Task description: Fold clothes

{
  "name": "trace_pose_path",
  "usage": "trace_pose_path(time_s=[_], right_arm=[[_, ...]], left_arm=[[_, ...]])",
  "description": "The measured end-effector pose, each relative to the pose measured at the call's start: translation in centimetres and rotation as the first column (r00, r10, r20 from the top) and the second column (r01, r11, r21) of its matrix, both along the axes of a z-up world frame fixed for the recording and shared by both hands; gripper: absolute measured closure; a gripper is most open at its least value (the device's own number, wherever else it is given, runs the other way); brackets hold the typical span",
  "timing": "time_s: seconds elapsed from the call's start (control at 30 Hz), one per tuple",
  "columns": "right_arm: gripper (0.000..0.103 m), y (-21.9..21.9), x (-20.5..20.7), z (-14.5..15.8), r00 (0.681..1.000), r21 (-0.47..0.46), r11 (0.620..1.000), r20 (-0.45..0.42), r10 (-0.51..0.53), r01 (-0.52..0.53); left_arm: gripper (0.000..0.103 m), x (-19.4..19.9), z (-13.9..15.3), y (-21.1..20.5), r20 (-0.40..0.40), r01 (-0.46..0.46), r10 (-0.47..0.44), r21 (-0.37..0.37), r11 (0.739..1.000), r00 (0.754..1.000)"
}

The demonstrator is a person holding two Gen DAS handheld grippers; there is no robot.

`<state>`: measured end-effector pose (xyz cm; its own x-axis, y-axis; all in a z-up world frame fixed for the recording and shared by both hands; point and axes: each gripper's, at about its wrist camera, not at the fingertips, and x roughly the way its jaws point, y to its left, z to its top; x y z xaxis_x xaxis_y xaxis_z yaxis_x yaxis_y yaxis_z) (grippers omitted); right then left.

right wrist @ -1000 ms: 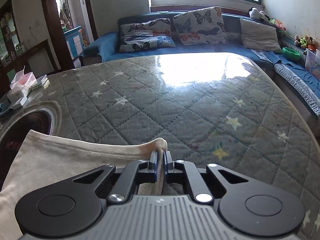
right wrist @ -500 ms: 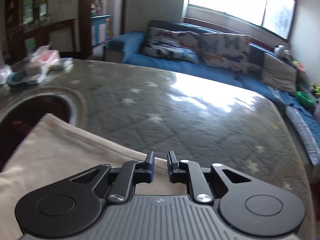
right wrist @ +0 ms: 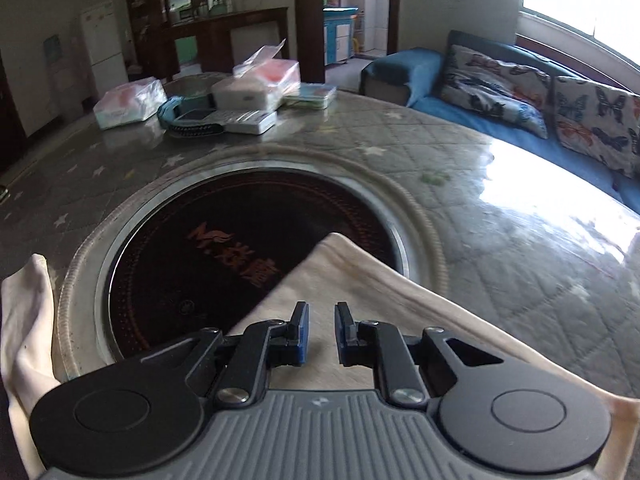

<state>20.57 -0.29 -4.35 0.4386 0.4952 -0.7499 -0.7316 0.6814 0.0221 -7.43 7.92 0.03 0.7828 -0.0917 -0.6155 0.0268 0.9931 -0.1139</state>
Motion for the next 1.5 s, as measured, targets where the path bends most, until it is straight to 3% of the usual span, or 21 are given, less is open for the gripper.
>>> trace_pose_path(time_s=[0.13,0.23,0.33,0.47,0.57,0.63,0.7,0.9,1.03,1.13,1.23,1.27,1.37,1.5], right_arm=[[0.082,1.0,0.4,-0.3,1.000,-0.011,1.000,0.022,-0.011,0.011],[0.082,0.9,0.3,0.4,1.000,-0.004,1.000,0.013,-0.014,0.014],[0.082,0.0,-1.1,1.7,0.999,0.015,0.999,0.017,0.028,-0.028],[0.076,-1.0,-4.1,3.3,0.992,0.016,0.993,0.052,0.113,-0.114],[0.076,-1.5,-6.4,4.1,0.983,0.012,0.986,0.073,0.166,-0.167],[0.076,-1.6,-7.7,4.6,0.978,0.013,0.981,0.079,0.195,-0.196],[0.076,-1.6,-9.0,5.0,0.971,0.011,0.974,0.083,0.224,-0.225],[0.076,-1.5,-13.0,4.7,0.943,0.001,0.945,0.066,0.328,-0.328],[0.075,-1.1,-15.8,3.5,0.910,-0.006,0.911,0.042,0.412,-0.412],[0.075,-0.2,-17.7,2.0,0.888,-0.010,0.888,0.011,0.459,-0.459],[0.073,0.2,-19.2,1.0,0.874,0.001,0.875,-0.026,0.485,-0.485],[0.070,0.2,-19.7,1.0,0.866,0.002,0.867,-0.023,0.499,-0.499],[0.071,-0.4,-20.8,1.3,0.848,0.028,0.849,-0.033,0.529,-0.528],[0.070,-0.8,-21.0,1.1,0.868,0.026,0.868,-0.021,0.496,-0.496]], left_arm=[[0.030,-0.5,0.3,2.9,0.002,-0.165,0.165,0.018,0.986,0.986],[0.030,0.0,-0.4,5.7,-0.027,-0.317,0.318,0.034,0.948,0.948],[0.030,1.0,-1.5,7.8,-0.069,-0.391,0.394,0.048,0.919,0.917],[0.035,1.4,-1.8,8.2,-0.053,-0.363,0.367,0.076,0.929,0.929],[0.062,1.7,-1.5,7.8,-0.018,-0.338,0.342,0.114,0.934,0.939],[0.090,2.0,-1.4,7.5,0.005,-0.322,0.324,0.140,0.936,0.946],[0.094,2.2,-1.2,7.2,0.027,-0.306,0.306,0.166,0.937,0.952],[0.094,2.5,1.9,7.9,0.178,-0.349,0.319,0.182,0.919,0.931],[0.088,3.8,0.2,8.6,0.111,-0.354,0.337,0.203,0.913,0.935],[0.085,4.5,-1.3,9.1,0.068,-0.392,0.386,0.222,0.893,0.920],[0.070,4.5,-1.8,9.7,0.039,-0.424,0.426,0.213,0.881,0.904],[0.069,4.4,-1.7,9.8,0.034,-0.429,0.431,0.205,0.880,0.902],[0.066,3.6,-1.1,9.2,0.057,-0.410,0.407,0.213,0.887,0.912],[0.062,3.0,-0.5,7.9,0.063,-0.364,0.359,0.179,0.914,0.931]])
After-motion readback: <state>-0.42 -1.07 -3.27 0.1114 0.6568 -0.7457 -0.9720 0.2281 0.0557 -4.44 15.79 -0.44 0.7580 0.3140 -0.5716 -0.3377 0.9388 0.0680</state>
